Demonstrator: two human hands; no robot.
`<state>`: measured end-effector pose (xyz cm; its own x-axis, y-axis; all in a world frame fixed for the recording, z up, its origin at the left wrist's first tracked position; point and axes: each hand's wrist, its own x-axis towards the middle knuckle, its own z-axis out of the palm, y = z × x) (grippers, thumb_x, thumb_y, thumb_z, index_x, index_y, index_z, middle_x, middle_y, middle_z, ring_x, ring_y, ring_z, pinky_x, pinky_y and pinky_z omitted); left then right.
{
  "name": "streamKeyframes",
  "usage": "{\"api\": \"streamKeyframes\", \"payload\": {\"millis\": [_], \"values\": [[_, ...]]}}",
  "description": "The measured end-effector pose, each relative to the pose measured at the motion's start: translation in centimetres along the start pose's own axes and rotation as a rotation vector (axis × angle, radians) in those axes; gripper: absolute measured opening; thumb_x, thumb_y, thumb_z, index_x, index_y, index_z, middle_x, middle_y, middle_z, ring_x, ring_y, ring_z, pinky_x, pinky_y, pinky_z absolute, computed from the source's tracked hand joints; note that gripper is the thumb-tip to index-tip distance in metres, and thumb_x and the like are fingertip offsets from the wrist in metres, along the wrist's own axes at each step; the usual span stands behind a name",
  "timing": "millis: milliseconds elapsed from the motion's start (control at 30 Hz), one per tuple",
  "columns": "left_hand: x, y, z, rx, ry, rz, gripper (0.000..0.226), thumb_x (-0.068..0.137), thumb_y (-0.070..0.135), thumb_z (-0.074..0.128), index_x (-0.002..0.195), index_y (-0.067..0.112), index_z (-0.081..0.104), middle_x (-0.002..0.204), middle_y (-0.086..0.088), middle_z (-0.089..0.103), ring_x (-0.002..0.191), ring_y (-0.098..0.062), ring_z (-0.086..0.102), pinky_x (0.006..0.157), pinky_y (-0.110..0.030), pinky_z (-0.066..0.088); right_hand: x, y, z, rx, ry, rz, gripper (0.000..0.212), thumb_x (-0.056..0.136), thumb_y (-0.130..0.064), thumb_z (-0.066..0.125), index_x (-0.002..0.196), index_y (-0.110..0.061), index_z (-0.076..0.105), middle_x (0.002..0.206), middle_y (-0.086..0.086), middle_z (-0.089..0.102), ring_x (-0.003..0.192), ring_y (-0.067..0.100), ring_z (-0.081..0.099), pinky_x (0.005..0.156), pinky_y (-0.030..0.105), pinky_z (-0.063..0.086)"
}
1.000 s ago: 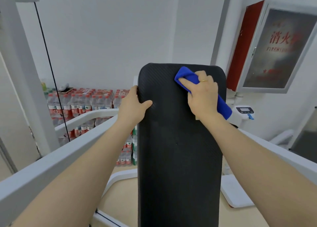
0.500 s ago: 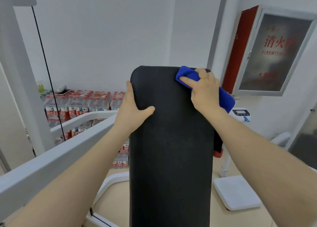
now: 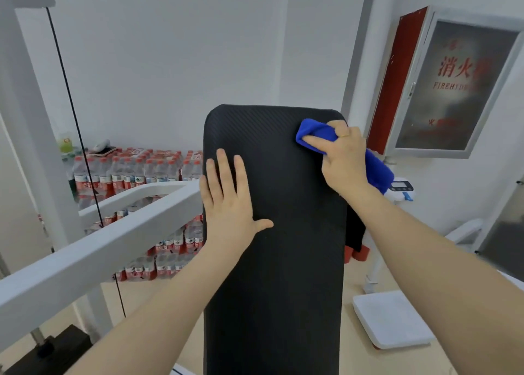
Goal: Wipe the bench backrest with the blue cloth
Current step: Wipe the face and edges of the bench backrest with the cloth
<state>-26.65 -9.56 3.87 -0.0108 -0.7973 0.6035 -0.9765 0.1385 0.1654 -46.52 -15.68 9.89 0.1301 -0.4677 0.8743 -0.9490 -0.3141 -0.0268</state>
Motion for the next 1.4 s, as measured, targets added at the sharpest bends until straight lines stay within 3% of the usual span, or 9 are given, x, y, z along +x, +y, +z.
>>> {"api": "streamKeyframes", "payload": {"millis": [167,300,533,667,833,967,1067,1133,1400], "values": [[0.0,0.6,0.2,0.178,0.1,0.202,0.126,0.053,0.052,0.082,0.147,0.017,0.005,0.155,-0.018,0.003,0.141,-0.041,0.004,0.109,-0.052,-0.001,-4.8,-1.0,1.5,0.121,0.067,0.114,0.049,0.072,0.009,0.05,0.106,-0.019,0.071,0.115,0.017,0.055,0.096,0.039,0.048,0.084,0.041,0.036],[-0.9,1.1,1.4,0.286,0.131,0.244,0.109,0.051,0.044,0.085,0.141,0.011,0.033,0.149,-0.018,0.03,0.136,-0.037,0.029,0.11,-0.053,0.018,-11.2,-0.3,1.0,0.106,-0.088,0.031,0.048,0.068,0.016,0.062,0.103,-0.016,0.072,0.114,0.017,0.057,0.096,0.039,0.052,0.081,0.047,0.042],[-1.0,1.7,1.2,0.315,-0.155,0.282,0.122,0.07,0.056,0.068,0.144,0.011,-0.018,0.154,-0.017,-0.018,0.142,-0.036,-0.011,0.112,-0.047,-0.008,-1.3,1.5,-0.7,0.041,-0.003,-0.105,0.041,0.068,0.009,0.056,0.094,-0.018,0.072,0.108,0.016,0.059,0.083,0.038,0.052,0.073,0.048,0.046],[-1.0,1.3,1.2,0.299,-0.127,0.289,0.124,0.068,0.058,0.069,0.144,0.012,-0.017,0.154,-0.017,-0.016,0.143,-0.035,-0.009,0.112,-0.046,-0.009,-4.0,1.1,0.3,0.021,0.051,-0.053,0.042,0.066,0.01,0.06,0.099,-0.014,0.071,0.108,0.017,0.06,0.084,0.039,0.054,0.073,0.046,0.044],[-1.2,1.1,1.6,0.3,-0.117,0.294,0.125,0.066,0.059,0.07,0.145,0.012,-0.015,0.155,-0.016,-0.014,0.143,-0.035,-0.008,0.114,-0.046,-0.005,-12.4,-0.1,0.5,-0.026,-0.062,-0.073,0.046,0.054,0.012,0.076,0.093,-0.011,0.071,0.101,0.017,0.063,0.078,0.035,0.059,0.066,0.041,0.047],[-1.4,1.0,1.5,0.303,-0.136,0.303,0.125,0.066,0.06,0.069,0.145,0.012,-0.015,0.154,-0.016,-0.015,0.143,-0.035,-0.009,0.114,-0.046,-0.005,-10.3,0.4,-0.1,0.021,-0.089,-0.092,0.045,0.063,0.013,0.062,0.095,-0.018,0.07,0.106,0.013,0.06,0.082,0.035,0.054,0.073,0.042,0.041],[-1.2,1.0,1.4,0.302,-0.138,0.303,0.125,0.065,0.062,0.068,0.145,0.013,-0.014,0.155,-0.015,-0.014,0.143,-0.035,-0.008,0.114,-0.047,-0.005,-5.1,1.4,-0.9,0.058,-0.079,0.087,0.054,0.072,0.013,0.053,0.11,-0.023,0.066,0.121,0.008,0.055,0.099,0.034,0.048,0.086,0.044,0.038],[-1.1,1.1,1.3,0.291,-0.129,0.306,0.125,0.064,0.062,0.069,0.146,0.013,-0.012,0.155,-0.015,-0.012,0.143,-0.036,-0.007,0.114,-0.046,-0.005,-3.7,1.2,-0.9,0.132,-0.067,0.176,0.052,0.073,0.013,0.048,0.106,-0.022,0.067,0.121,0.006,0.054,0.102,0.032,0.046,0.09,0.045,0.038],[-0.9,0.8,1.8,0.288,-0.078,0.331,0.128,0.056,0.057,0.078,0.148,0.009,0.001,0.156,-0.019,-0.001,0.143,-0.039,0.003,0.114,-0.047,0.002,-13.9,-1.2,0.5,0.09,-0.122,0.023,0.031,0.061,0.008,0.063,0.078,-0.018,0.067,0.096,0.008,0.06,0.078,0.03,0.054,0.065,0.037,0.039]]}}
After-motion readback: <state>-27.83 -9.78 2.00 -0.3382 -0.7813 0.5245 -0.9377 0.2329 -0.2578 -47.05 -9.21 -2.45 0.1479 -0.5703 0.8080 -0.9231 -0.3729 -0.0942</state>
